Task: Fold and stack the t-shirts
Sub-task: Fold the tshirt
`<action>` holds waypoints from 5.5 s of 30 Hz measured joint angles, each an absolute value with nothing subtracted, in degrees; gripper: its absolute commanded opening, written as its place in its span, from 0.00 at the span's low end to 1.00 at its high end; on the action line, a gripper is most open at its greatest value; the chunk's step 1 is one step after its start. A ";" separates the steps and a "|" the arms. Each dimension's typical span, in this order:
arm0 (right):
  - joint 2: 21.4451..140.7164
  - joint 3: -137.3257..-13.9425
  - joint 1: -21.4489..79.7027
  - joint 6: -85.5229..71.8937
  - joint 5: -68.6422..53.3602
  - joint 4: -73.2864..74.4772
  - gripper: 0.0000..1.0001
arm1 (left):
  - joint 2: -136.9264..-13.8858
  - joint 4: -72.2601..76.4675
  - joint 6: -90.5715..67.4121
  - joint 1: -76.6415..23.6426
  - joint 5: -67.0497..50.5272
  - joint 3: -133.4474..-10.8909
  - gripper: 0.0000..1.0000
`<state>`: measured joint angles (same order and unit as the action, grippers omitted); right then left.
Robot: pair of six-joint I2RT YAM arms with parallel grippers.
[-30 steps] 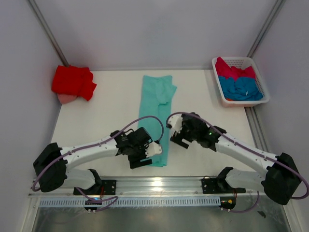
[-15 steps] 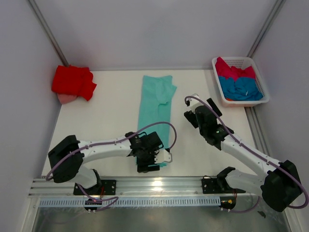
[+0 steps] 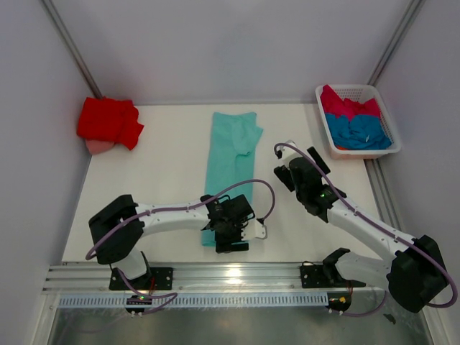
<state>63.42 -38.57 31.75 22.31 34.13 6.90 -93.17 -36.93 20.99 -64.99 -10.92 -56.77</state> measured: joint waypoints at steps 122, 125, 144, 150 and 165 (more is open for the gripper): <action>63.48 -51.86 23.11 25.61 37.08 5.08 0.99 | -97.43 -59.79 17.80 -64.12 -19.38 -86.80 0.00; 64.47 -53.58 23.11 24.40 34.96 7.18 0.99 | -98.15 -60.27 19.29 -64.12 -19.77 -86.76 0.00; 64.36 -58.43 23.11 23.40 33.36 9.15 0.99 | -116.53 -60.27 33.91 -54.96 -19.99 -101.45 0.00; 64.07 -57.74 23.00 23.86 33.74 9.15 0.99 | -120.53 -59.99 35.05 -49.58 -19.49 -109.82 0.00; 65.76 -56.36 22.63 23.57 32.80 9.08 0.99 | -120.81 -57.47 36.29 -42.50 -17.56 -112.84 0.00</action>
<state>65.76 -56.36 22.63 23.57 32.80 9.08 -120.81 -57.47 36.29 -42.50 -17.56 -112.84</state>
